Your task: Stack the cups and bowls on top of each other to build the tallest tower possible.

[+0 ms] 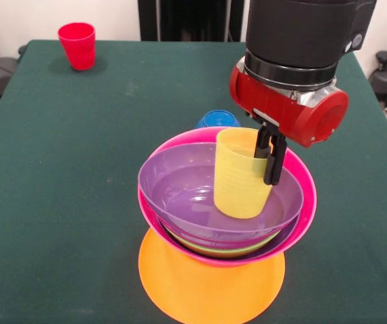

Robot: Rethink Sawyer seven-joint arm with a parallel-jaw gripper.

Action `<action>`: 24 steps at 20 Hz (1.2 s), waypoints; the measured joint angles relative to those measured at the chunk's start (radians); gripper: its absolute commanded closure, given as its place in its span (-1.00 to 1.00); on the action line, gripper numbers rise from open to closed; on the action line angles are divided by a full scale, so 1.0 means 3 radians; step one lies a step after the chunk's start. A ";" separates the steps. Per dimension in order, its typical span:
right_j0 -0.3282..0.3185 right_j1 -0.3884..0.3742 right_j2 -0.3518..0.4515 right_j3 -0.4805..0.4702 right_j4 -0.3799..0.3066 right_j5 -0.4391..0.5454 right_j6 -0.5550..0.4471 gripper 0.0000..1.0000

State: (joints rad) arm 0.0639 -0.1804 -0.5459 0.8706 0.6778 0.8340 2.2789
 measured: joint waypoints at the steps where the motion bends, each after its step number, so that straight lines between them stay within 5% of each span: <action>1: -0.0004 0.0019 -0.0005 -0.0040 -0.0001 0.0022 0.0000 1.00; 24: -0.0004 0.0085 -0.0050 -0.0180 -0.0032 0.0267 0.0000 1.00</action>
State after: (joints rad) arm 0.0625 -0.1550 -0.5610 0.8168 0.6681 0.9140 2.2789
